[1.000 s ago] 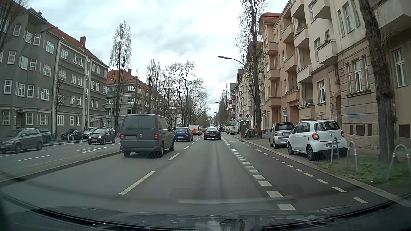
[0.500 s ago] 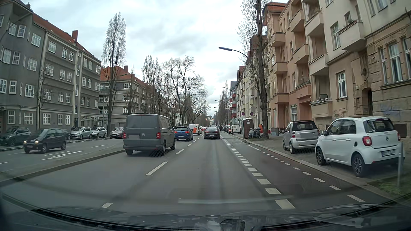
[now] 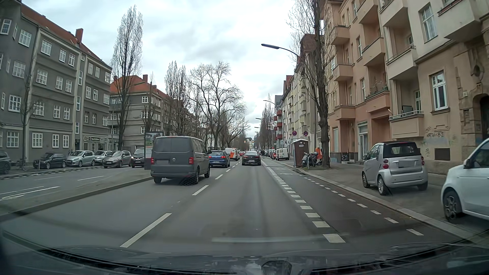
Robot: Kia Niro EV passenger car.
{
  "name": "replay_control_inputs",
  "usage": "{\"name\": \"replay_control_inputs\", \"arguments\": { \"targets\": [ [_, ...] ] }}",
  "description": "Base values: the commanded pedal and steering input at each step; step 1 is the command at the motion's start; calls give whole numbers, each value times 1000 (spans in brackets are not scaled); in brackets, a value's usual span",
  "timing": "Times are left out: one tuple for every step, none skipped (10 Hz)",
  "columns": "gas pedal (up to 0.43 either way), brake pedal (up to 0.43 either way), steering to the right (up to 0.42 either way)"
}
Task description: Follow the waypoints while adhering to traffic rules and regulations
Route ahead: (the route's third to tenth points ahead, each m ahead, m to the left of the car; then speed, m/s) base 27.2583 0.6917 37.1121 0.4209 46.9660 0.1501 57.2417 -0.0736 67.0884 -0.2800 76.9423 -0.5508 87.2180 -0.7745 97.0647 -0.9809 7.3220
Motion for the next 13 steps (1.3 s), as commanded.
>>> {"name": "replay_control_inputs", "arguments": {
  "targets": [
    [0,12,-1],
    [0,12,-1],
    [0,12,-1],
    [0,12,-1],
    [0,12,-1],
    [0,12,-1],
    [0,12,-1],
    [0,12,-1],
    [0,12,-1],
    [0,12,-1],
    [0,12,0],
    [0,12,0],
    [0,12,1]
  ]
}}
